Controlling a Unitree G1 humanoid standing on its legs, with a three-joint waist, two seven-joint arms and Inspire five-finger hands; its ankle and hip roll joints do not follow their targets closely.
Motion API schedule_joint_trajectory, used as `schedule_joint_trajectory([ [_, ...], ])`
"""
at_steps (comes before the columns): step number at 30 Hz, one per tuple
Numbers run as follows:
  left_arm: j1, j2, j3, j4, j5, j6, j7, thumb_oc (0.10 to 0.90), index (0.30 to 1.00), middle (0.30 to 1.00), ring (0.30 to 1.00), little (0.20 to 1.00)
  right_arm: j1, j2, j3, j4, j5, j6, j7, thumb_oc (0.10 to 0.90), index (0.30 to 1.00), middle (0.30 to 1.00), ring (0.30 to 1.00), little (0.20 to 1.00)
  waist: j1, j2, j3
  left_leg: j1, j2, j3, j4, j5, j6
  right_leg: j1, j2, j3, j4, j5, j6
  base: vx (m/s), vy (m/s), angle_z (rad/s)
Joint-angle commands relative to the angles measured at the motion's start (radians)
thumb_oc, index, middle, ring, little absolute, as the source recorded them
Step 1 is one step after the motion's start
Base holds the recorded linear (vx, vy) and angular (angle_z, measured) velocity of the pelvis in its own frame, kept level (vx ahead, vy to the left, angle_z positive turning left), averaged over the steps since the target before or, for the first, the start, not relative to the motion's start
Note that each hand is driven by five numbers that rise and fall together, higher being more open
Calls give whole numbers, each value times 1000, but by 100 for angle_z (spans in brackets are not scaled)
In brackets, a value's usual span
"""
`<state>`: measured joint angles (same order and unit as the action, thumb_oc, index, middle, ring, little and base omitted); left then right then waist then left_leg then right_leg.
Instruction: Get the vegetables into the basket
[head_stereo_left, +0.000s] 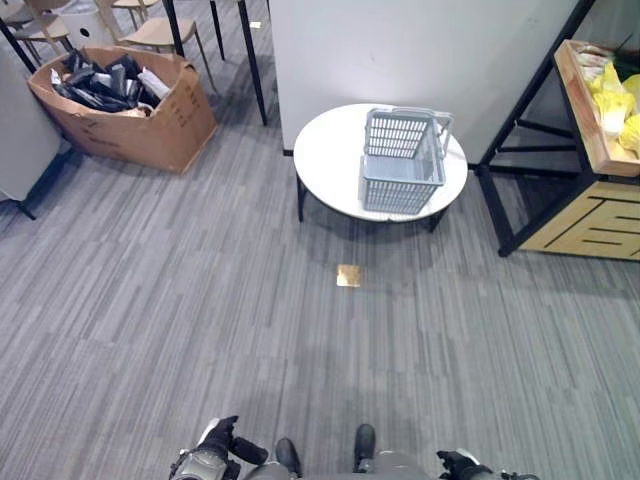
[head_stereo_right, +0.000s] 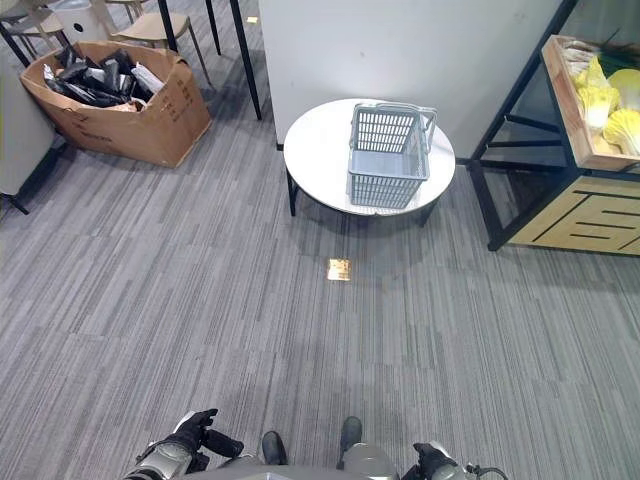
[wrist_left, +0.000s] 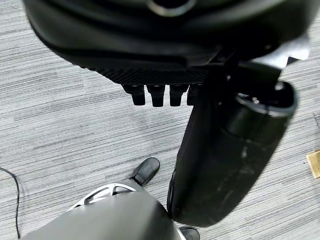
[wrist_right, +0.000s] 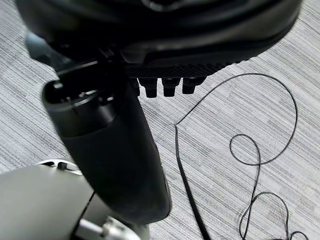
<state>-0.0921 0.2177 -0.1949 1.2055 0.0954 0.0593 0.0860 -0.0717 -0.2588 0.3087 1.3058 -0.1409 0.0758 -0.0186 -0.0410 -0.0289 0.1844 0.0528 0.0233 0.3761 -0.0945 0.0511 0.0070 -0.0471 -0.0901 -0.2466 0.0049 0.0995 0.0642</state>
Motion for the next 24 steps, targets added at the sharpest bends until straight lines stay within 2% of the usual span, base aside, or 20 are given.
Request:
schedule_joint_trajectory([
  [1,12,8,-33,6,-19,19,8,900,1000,1000,1000,1000,-69,-48,-24,4,44,8,-6,900,1000,1000,1000,1000,39,21,44,26,-10,-48,7,-39,-37,-54,-116,22,222,29,151,39,152,-23],
  [3,16,9,-35,-7,-25,20,7,900,1000,1000,1000,1000,-64,-51,-45,-6,77,5,-8,900,1000,1000,1000,1000,29,31,60,40,-15,-53,7,-39,-31,-99,-127,40,314,77,163,81,103,-23],
  [5,20,15,-35,-11,-24,21,4,900,1000,1000,1000,1000,-61,-53,-56,-18,91,2,-8,900,1000,1000,1000,1000,16,33,69,58,-18,-58,7,-40,-38,-139,-136,54,305,111,161,128,24,1],
  [8,20,19,-37,-17,-24,19,7,900,1000,1000,1000,1000,-71,-55,-49,-27,89,3,-11,900,1000,1000,1000,1000,-3,29,86,73,-17,-76,7,-46,-54,-184,-141,91,212,154,165,148,-88,13],
  [10,14,24,-37,-17,-26,15,11,900,1000,1000,1000,1000,-83,-55,-53,-26,103,1,-16,900,1000,1000,1000,1000,-31,23,97,94,-15,-109,7,-66,-69,-228,-127,185,87,201,174,234,-137,29],
  [11,5,33,-32,2,-24,6,12,900,1000,1000,1000,1000,-85,-53,-51,-25,103,-2,-10,900,1000,1000,1000,1000,-42,20,99,106,-11,-116,7,-74,-75,-246,-125,206,54,216,180,357,-151,42],
  [12,-11,30,-23,67,-14,7,12,900,1000,1000,1000,1000,-85,-38,-50,-13,102,3,-11,900,1000,1000,1000,1000,-56,10,98,137,-6,-133,7,-95,-87,-279,-132,195,-16,238,191,425,-162,50],
  [13,-13,21,-20,87,-2,6,16,900,1000,1000,1000,1000,-80,-32,-47,-11,93,1,-15,900,1000,1000,1000,1000,-67,6,101,167,-3,-145,7,-116,-94,-296,-132,136,-54,248,196,402,-165,58],
  [14,-13,20,-19,90,0,7,15,900,1000,1000,1000,1000,-78,-31,-44,-11,89,1,-14,900,1000,1000,1000,1000,-74,4,102,179,-5,-152,7,-122,-94,-292,-131,113,-56,249,197,284,-141,60],
  [18,-18,12,-24,102,1,12,21,900,1000,1000,1000,1000,-70,-34,-33,-11,85,-4,-14,900,1000,1000,1000,1000,-85,2,89,200,-11,-181,7,-141,-99,-270,-124,101,-40,247,181,133,-111,69],
  [21,-24,-2,-20,115,-12,18,22,900,1000,1000,1000,1000,-68,-42,-31,-7,84,-5,-10,900,1000,1000,1000,1000,-91,29,66,217,13,-209,7,-125,-110,-261,-105,65,-6,219,156,219,-180,12],
  [24,-33,-19,-41,112,-4,24,24,900,1000,1000,1000,1000,-68,-57,-16,-7,65,-4,-14,900,1000,1000,1000,1000,-98,65,50,232,43,-221,8,-78,-127,-261,-81,23,44,163,127,208,-167,11],
])
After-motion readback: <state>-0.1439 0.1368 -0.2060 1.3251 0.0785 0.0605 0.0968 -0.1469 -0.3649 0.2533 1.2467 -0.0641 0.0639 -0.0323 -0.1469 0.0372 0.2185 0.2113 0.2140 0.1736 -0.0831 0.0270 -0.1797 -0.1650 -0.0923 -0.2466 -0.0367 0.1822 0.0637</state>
